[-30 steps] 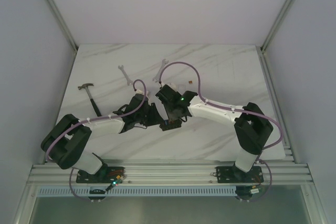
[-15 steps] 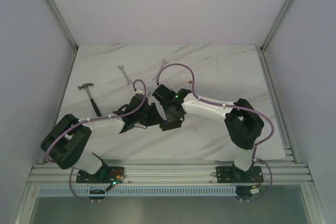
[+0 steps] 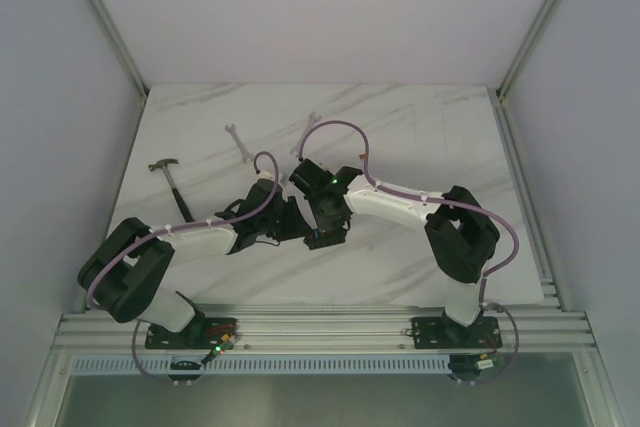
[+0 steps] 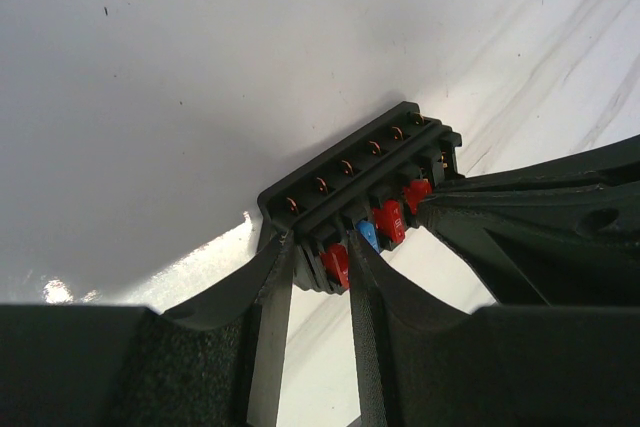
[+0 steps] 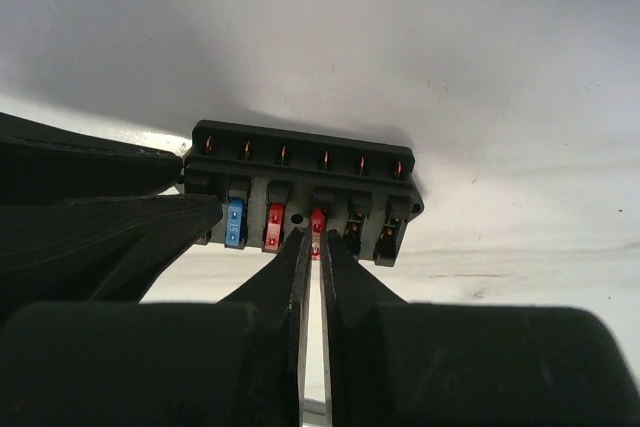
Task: Snap on the fuse box
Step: Install the fuse at the fuse box base.
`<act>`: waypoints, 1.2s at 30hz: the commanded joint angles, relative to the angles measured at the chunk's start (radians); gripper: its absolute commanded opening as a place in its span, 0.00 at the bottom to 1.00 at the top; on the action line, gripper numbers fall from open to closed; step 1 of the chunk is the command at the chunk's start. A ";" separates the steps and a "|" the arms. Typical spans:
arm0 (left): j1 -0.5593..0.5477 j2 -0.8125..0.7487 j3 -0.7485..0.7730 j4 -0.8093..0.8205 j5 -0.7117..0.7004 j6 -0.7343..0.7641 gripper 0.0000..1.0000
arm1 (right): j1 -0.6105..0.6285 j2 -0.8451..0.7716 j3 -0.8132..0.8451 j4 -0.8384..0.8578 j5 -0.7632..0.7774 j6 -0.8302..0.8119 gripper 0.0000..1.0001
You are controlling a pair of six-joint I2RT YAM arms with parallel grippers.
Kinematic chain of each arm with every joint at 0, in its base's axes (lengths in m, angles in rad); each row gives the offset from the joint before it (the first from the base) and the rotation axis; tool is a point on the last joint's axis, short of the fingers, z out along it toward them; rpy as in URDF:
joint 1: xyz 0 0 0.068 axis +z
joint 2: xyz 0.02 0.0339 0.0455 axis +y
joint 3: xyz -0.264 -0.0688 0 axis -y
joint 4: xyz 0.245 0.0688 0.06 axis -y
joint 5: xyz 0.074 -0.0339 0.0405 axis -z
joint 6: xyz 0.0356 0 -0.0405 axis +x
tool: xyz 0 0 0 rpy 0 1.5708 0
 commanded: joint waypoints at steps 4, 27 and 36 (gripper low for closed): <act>0.004 -0.006 -0.032 -0.071 -0.006 0.018 0.37 | -0.004 0.076 -0.031 -0.084 -0.021 0.000 0.00; 0.006 0.011 -0.043 -0.072 -0.007 -0.001 0.36 | 0.011 0.184 -0.188 -0.058 -0.073 -0.022 0.00; 0.007 0.008 -0.050 -0.072 -0.012 -0.006 0.36 | 0.030 0.319 -0.226 -0.008 -0.100 -0.036 0.00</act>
